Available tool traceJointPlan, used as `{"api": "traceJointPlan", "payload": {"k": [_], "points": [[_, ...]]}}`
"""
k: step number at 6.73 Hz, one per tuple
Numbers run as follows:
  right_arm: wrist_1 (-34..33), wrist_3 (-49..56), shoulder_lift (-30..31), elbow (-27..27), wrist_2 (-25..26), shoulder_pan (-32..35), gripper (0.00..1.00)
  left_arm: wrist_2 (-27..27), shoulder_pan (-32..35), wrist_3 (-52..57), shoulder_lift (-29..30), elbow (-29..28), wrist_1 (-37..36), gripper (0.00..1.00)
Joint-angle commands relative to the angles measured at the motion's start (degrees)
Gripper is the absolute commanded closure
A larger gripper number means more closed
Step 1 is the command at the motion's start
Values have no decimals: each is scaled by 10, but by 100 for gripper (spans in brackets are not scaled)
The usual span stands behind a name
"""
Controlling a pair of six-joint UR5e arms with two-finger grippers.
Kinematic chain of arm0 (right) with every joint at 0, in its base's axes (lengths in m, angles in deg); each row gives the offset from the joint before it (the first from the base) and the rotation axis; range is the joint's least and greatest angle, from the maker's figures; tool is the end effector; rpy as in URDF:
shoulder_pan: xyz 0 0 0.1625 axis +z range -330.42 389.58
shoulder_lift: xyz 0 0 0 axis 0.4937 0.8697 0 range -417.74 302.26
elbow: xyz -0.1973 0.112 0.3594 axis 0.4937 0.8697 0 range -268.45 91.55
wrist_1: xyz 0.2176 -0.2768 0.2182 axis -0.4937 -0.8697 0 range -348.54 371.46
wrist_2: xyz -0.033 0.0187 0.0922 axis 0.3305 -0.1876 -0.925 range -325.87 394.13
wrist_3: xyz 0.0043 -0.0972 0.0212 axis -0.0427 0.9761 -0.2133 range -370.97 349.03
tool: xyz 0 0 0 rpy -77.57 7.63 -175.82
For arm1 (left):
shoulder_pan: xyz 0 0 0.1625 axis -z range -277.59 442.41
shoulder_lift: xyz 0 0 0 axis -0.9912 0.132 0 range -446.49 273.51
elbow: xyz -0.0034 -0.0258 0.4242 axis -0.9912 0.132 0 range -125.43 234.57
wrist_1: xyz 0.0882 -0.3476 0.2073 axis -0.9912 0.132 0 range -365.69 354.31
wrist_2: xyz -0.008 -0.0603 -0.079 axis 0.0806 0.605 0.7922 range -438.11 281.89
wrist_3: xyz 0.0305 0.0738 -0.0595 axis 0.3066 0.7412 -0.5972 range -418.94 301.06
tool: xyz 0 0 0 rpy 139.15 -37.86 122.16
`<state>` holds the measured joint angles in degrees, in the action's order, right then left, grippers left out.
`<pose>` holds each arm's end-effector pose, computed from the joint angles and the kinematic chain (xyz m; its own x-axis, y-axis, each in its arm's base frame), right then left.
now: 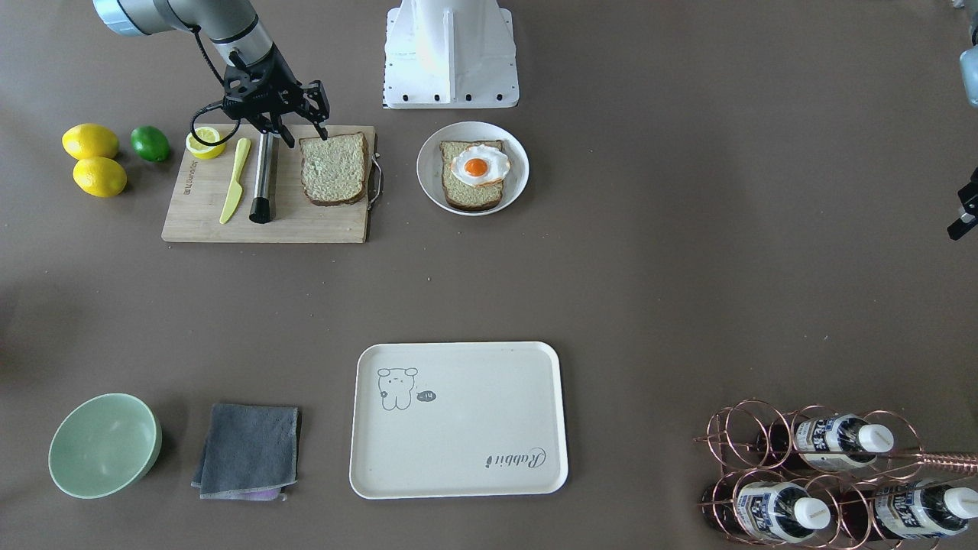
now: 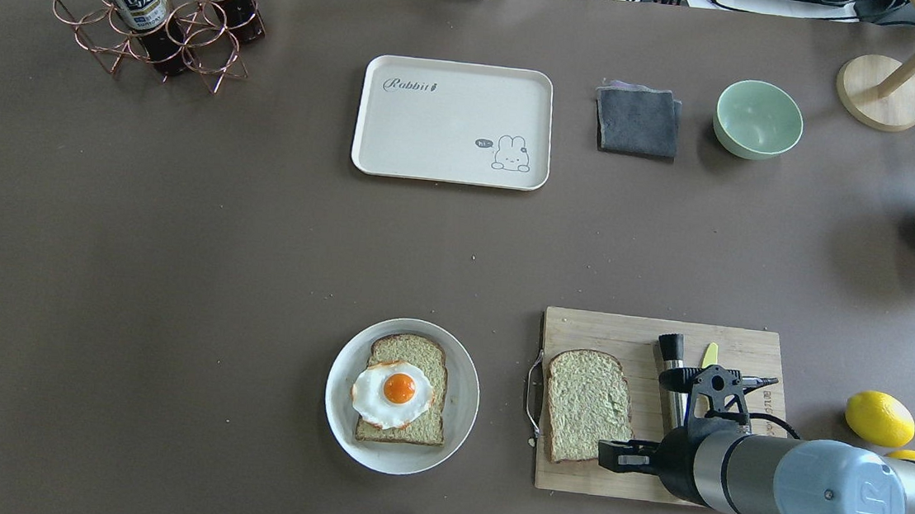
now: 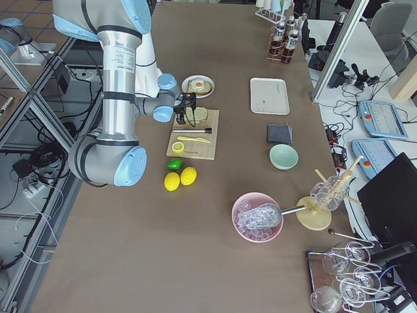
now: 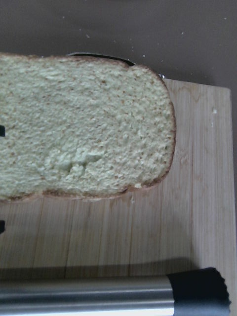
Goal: Make sandwich and place on tray
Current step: 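Grasp the bread slice edge with the right gripper and lift it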
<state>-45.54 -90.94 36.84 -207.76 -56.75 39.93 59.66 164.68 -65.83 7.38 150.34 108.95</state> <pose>-0.4285 -0.2122 0.3910 0.5464 -0.0773 0.8339 -0.0728 0.9876 0.1392 0.0130 -0.5386 0.5201 0.6189 0.4019 -0.6749 -0.0373 0.8733 0.4858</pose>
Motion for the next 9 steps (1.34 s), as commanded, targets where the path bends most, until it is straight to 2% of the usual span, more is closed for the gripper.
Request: {"api": "traceJointPlan", "payload": {"k": [1,5,6,7,8,9], "points": [[0,2,2,5,0,-2,37,0,0,0,0,0,0,1],[0,-4,-8,13,1,-2,42,0,0,0,0,0,0,1],[0,-5,-9,11,1,-2,54,0,0,0,0,0,0,1],[1,-5,-11,10,5,-1,87,0,0,0,0,0,0,1],[1,-5,-11,7,4,1,100,0,0,0,0,0,0,1],[0,-5,-11,7,4,2,100,0,0,0,0,0,0,1]]}}
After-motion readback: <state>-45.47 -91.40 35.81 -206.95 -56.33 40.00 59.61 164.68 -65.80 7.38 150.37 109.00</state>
